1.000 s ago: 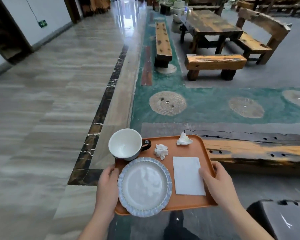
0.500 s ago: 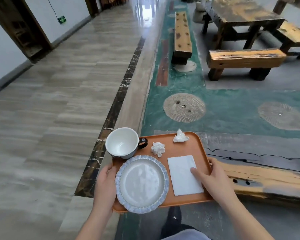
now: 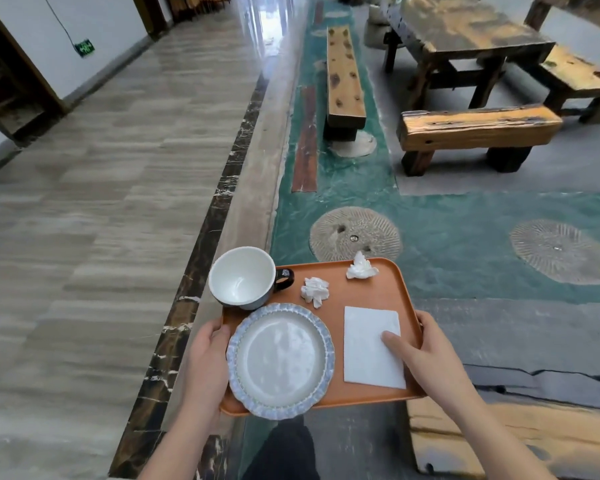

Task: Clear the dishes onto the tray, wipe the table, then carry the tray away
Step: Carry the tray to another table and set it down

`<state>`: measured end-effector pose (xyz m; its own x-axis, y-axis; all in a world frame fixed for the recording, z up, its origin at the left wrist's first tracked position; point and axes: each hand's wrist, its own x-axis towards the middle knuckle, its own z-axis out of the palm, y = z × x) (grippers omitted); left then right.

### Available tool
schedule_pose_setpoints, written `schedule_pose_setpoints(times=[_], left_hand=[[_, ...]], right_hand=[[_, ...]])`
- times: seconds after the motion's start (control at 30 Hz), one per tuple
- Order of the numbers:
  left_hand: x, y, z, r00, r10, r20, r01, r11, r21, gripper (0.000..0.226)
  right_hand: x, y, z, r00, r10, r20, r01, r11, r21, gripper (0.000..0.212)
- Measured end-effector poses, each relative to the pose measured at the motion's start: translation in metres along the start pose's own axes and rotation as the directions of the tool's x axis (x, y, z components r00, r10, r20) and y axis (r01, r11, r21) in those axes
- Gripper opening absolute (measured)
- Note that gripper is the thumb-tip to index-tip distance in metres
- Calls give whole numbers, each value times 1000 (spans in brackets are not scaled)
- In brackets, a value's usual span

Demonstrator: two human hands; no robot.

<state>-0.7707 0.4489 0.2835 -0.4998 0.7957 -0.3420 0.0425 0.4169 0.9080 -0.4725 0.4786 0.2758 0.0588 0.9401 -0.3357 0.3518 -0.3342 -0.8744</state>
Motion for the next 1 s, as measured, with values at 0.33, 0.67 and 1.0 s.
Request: schedule_pose_setpoints(times=[0.33,0.67,1.0], left_hand=[[233,102,91,989,29,148,-35,998,42,21],[409,194,158,973,19,230,-37,997,72,23],[533,254,272,972,21,233,-58,987,152,17]], right_hand=[[203,-96,7,993,57,-102,-57,998,3,45],[365,-178,25,936,150,-319,-141,989,50,20],[545,-195,-13,904,187,-384,-204,979,-2,29]])
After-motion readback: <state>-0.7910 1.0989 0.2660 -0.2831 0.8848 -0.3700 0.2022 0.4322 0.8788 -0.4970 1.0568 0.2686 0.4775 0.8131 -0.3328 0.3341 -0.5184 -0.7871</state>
